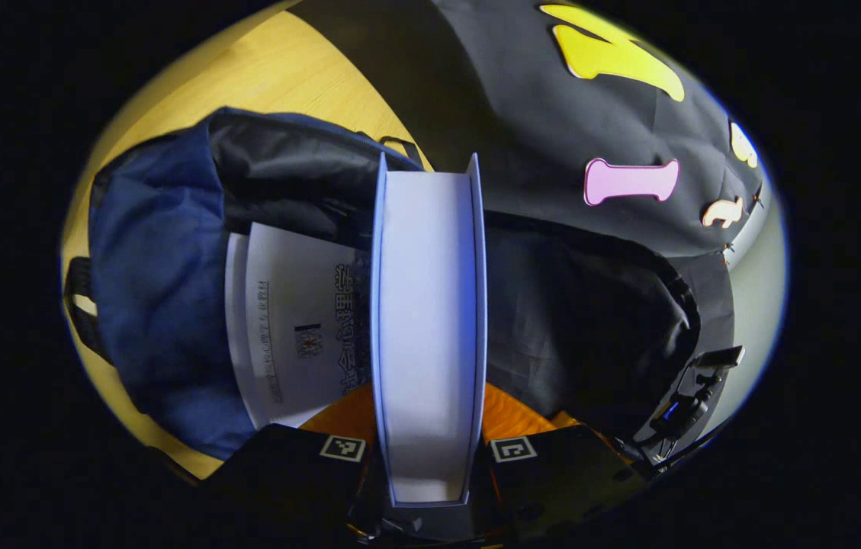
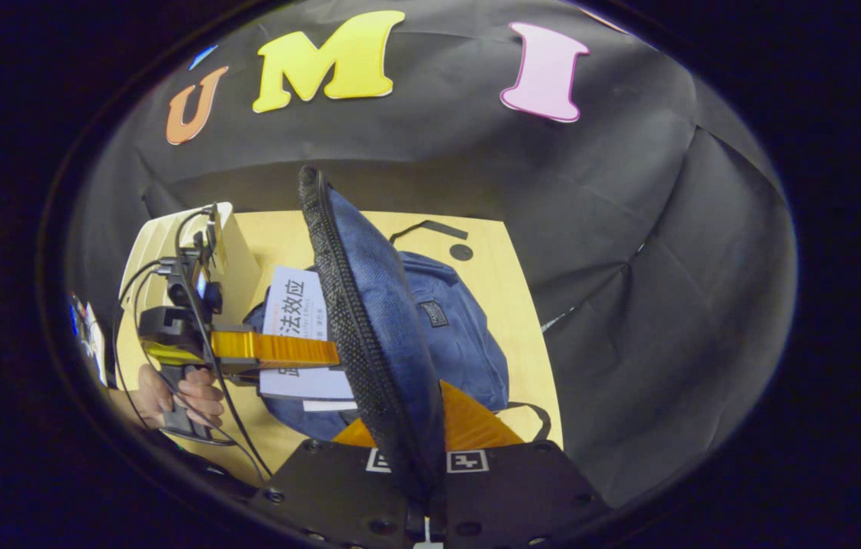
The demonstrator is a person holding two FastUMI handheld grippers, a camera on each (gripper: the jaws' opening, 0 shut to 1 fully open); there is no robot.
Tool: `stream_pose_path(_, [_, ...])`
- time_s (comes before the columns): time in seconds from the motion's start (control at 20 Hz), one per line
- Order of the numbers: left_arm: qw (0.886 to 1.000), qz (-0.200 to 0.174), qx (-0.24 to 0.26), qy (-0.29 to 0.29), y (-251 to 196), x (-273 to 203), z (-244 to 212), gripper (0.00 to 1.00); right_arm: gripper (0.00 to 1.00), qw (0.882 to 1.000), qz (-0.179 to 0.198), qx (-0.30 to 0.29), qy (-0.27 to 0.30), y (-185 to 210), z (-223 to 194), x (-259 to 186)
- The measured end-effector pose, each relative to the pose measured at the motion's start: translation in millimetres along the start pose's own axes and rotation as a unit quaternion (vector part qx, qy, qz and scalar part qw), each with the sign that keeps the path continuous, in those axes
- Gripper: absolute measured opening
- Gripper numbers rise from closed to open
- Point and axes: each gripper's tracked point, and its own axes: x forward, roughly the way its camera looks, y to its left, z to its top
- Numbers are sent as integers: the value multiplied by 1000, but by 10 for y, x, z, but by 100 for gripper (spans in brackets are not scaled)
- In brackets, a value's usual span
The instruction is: Open the schoolbag, grab two books from the bookshelf and put them into the schoolbag.
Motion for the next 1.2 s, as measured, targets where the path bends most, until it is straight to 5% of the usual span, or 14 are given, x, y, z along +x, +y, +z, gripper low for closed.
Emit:
stream_pose_path(0.3, [999,16,-28,11,273,186,-89,48,0,1000,8,0,5,55,6,58])
stream_pose_path(0.45, [998,33,-39,28,338,193,-104,64,0,1000,15,2,9,87,-7,97])
stream_pose_path(0.5, [997,50,-41,34,389,203,-118,74,0,1000,16,2,9,97,-7,106])
stream_pose_path(0.55, [996,64,-43,51,397,209,-165,70,0,1000,18,2,9,108,-6,116])
stream_pose_path(0.6, [993,84,-43,71,408,167,-206,83,0,1000,19,2,9,109,-12,127])
stream_pose_path(0.7, [988,125,-26,85,398,98,-257,83,0,1000,21,4,8,121,-11,156])
stream_pose_path(0.75, [984,153,-14,89,413,33,-266,94,0,1000,23,7,8,132,-14,156])
stream_pose_path(0.8, [980,180,-2,90,428,-58,-267,89,0,1000,25,7,7,149,-18,164])
stream_pose_path(0.9, [972,217,11,88,418,-277,-247,96,0,1000,29,7,6,188,-41,159])
stream_pose_path(0.95, [968,234,19,87,399,-397,-234,89,0,999,32,8,5,214,-53,158])
stream_pose_path(1.2, [942,314,105,53,247,-1035,-35,89,0,999,46,9,0,358,-123,119])
